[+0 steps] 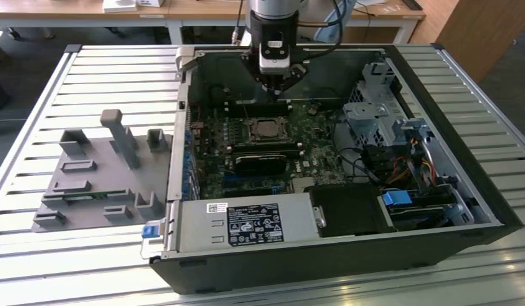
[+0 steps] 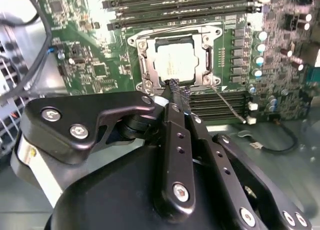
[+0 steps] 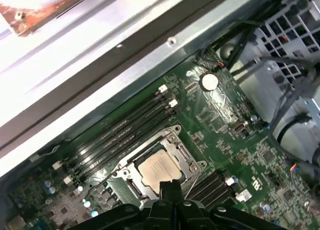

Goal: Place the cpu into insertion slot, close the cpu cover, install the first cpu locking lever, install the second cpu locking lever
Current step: 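Install the first cpu locking lever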

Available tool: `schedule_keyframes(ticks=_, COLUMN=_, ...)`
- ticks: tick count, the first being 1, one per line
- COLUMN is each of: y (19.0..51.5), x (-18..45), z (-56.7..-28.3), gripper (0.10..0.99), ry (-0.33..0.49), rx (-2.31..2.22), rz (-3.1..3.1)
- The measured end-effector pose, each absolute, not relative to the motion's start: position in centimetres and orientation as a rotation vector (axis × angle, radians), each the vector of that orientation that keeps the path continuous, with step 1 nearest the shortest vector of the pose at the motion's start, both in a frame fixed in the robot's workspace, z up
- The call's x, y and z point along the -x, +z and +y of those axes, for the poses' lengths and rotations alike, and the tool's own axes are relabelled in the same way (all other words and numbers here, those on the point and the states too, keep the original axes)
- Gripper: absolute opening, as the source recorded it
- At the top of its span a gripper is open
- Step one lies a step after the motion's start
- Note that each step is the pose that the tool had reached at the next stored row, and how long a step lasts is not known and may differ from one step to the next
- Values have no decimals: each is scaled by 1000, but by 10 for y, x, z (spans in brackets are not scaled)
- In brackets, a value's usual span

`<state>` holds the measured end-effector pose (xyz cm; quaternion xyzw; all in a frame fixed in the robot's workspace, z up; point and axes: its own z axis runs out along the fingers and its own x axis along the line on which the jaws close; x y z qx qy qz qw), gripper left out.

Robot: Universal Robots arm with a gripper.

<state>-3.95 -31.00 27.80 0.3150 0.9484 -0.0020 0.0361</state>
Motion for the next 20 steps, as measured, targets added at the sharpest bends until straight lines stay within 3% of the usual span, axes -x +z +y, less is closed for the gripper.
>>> schedule_keyframes(ticks=20, y=275, x=39, z=-310, gripper=106, ry=-11, rx=-478, rz=3054)
